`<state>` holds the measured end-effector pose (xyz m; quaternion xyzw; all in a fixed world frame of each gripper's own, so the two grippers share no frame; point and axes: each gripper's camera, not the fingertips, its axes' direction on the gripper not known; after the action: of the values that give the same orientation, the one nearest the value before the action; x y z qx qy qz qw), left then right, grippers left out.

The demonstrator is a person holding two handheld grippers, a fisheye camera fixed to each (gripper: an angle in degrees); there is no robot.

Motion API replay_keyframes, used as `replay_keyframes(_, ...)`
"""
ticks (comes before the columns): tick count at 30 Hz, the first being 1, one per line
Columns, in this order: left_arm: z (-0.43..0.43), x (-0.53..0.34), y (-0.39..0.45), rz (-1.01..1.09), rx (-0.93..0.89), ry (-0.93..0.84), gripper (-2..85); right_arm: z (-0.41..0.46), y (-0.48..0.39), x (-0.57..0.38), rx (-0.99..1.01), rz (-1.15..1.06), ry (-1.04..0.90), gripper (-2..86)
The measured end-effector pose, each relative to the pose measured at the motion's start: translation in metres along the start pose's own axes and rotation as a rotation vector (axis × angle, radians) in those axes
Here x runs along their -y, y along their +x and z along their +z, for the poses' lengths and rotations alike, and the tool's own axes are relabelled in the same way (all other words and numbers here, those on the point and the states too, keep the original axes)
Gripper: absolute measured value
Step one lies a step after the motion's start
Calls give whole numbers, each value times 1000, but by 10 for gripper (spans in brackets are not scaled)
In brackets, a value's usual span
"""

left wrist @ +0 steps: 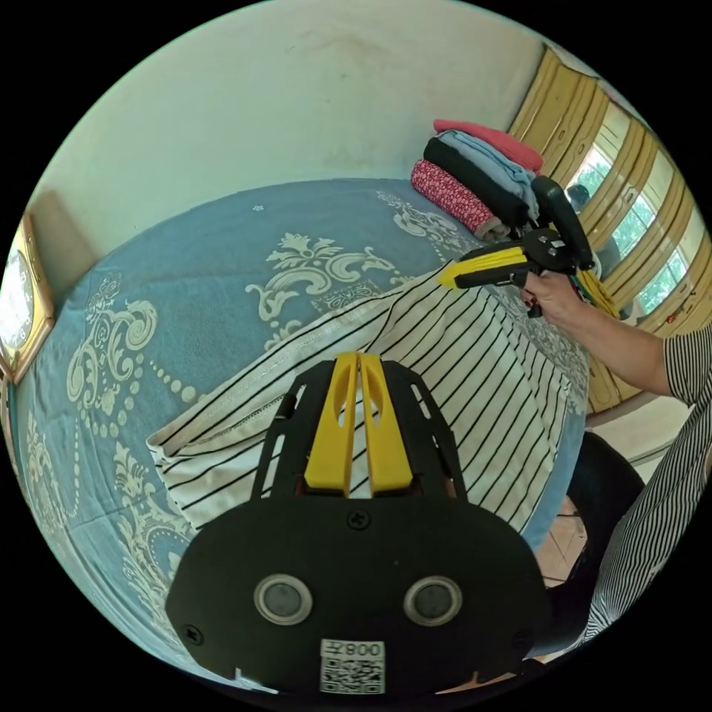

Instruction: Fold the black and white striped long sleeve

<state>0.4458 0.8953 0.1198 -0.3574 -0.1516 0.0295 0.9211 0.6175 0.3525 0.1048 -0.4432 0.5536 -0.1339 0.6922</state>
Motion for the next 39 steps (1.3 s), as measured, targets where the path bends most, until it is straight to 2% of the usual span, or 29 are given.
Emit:
replay_keyframes(5,20,-5,-1,-16,69,-101,2,5,12,-13,-2,27,-26,1)
replay_keyframes(10,11,14,-28,-102,89,-42,2,4,26,-14,3,56,-25,1)
replay_keyframes(13,10,26,-42,-147,163,-74,1,4,35,-12,-2,64,-29,1)
replay_keyframes(17,-19,13,-38,-150,104,25,1,2,43,-15,32,77,-18,1)
replay_keyframes(22,-3,-8,-38,-173,170,-92,1,10,55,-24,32,99,-49,1)
replay_keyframes(26,-14,-7,-62,-270,104,-40,2,8,74,-24,91,146,-44,2)
replay_keyframes(28,-25,-2,-52,-248,136,-4,2,0,76,-27,57,162,-29,4)
replay_keyframes(31,-34,12,-25,-111,58,34,4,-16,67,-33,99,108,40,9)
replay_keyframes(34,-27,31,-6,-8,59,-10,6,-19,52,-31,154,40,65,24)
replay_keyframes(38,-2,45,-2,20,101,-122,7,-6,29,-18,191,-37,7,57)
replay_keyframes(39,-3,44,-3,21,96,-104,7,-3,23,-16,179,-53,-5,59)
